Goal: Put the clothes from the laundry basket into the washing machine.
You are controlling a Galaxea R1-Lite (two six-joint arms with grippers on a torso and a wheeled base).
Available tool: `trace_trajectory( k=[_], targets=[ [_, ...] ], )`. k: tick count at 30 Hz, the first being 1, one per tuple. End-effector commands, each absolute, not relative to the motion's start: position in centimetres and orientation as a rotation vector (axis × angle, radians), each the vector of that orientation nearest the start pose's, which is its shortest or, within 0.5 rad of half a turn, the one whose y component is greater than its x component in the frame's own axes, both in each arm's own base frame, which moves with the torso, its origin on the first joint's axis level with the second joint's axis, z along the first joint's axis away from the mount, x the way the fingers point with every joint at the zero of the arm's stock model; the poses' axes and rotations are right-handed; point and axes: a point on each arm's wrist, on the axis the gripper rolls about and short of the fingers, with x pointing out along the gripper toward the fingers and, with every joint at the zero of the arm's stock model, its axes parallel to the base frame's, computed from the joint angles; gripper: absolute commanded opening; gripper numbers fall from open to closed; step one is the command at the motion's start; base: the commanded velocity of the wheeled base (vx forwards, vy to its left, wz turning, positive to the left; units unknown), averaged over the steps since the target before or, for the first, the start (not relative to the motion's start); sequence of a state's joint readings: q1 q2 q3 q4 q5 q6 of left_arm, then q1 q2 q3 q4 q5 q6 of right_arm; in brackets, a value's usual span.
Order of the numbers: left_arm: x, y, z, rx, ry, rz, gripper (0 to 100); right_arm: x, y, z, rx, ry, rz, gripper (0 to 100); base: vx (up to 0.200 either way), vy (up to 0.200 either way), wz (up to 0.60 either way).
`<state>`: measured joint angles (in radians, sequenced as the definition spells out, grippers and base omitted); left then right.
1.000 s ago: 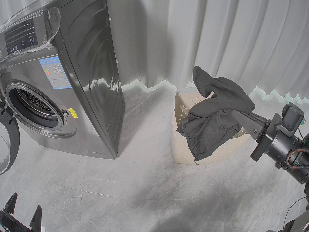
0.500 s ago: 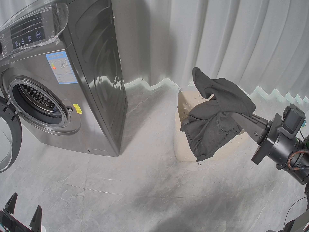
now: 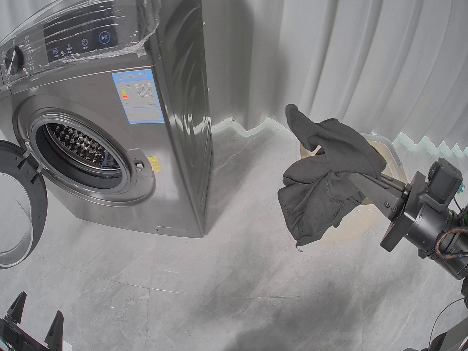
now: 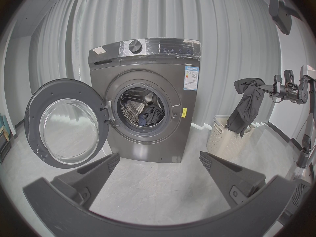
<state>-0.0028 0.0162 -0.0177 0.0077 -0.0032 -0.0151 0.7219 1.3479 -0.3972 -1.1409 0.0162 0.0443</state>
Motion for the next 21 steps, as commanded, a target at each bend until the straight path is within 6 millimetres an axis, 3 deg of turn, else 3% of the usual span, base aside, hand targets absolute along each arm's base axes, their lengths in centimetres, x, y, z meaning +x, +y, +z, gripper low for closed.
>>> trace_trajectory(
  k=[1,21],
  targets=[
    [-2.27,0.0,7.56,-0.015,0.009,-0.006,100,14.81,13.1,21.33,0.108,-0.165,0.741,0,0.0,0.2,0.0],
    [-2.27,0.0,7.56,-0.015,0.009,-0.006,100,14.76,13.2,21.32,0.102,-0.167,0.761,0,0.0,0.2,0.0]
  ],
)
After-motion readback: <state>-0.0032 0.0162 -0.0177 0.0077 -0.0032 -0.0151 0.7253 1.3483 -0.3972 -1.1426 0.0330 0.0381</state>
